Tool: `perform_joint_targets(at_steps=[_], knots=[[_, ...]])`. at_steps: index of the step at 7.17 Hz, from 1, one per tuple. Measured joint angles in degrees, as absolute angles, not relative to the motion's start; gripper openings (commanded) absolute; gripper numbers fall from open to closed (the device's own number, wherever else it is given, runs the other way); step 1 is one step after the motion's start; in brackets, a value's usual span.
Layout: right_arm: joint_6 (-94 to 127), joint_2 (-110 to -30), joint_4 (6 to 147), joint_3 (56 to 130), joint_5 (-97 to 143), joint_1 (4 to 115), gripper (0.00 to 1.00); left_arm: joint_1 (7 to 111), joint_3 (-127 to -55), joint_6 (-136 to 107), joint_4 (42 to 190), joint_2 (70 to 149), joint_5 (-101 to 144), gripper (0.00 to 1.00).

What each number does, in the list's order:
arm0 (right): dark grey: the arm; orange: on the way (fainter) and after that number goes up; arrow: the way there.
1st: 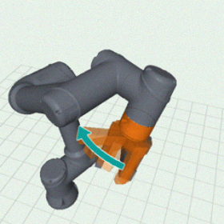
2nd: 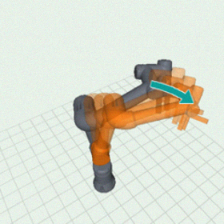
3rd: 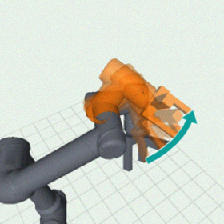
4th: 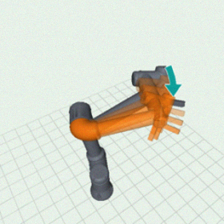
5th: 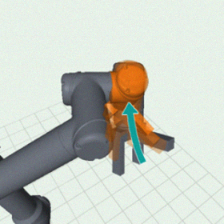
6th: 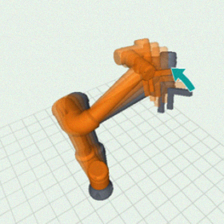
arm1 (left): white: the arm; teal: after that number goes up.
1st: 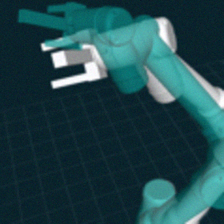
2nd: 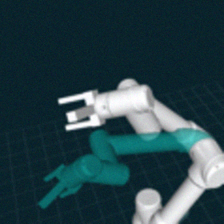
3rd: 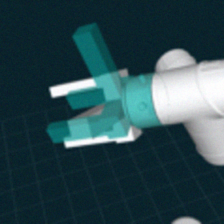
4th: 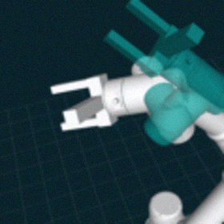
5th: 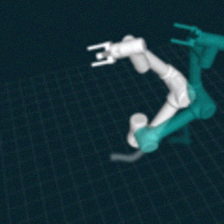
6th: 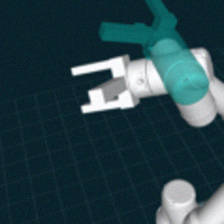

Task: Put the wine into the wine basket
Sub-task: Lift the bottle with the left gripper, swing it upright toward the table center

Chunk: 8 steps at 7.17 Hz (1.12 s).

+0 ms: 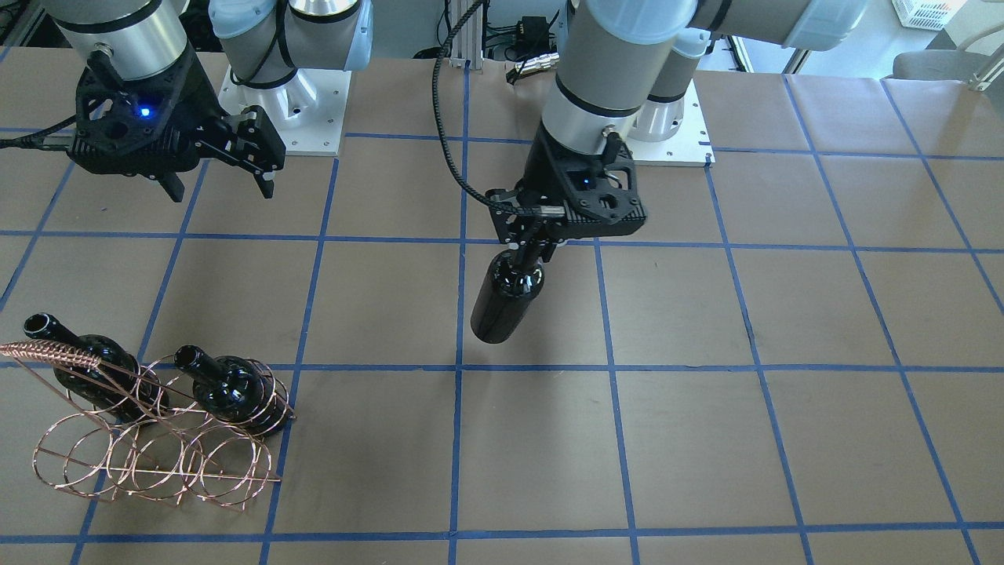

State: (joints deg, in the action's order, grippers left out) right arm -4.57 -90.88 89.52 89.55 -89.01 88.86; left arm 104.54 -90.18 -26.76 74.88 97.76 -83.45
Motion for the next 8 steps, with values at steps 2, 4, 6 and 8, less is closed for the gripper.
perform_joint_targets(at_steps=[2, 4, 6, 8], knots=[[-4.6, -90.9, 89.7, 89.6, -89.0, 88.9, 1.00, 107.5, -93.8, -28.2, 70.9, 97.9, -85.5, 0.01], [-4.6, -90.9, 90.0, 89.6, -89.0, 88.9, 1.00, 109.8, -95.2, -29.3, 69.7, 98.0, -87.5, 0.01], [-4.6, -90.9, 90.1, 89.6, -89.0, 88.9, 1.00, 110.8, -96.7, -30.0, 69.7, 97.8, -87.7, 0.00], [-4.6, -90.9, 90.1, 89.6, -89.0, 88.9, 1.00, 112.4, -99.7, -30.4, 69.8, 96.6, -88.1, 0.00]])
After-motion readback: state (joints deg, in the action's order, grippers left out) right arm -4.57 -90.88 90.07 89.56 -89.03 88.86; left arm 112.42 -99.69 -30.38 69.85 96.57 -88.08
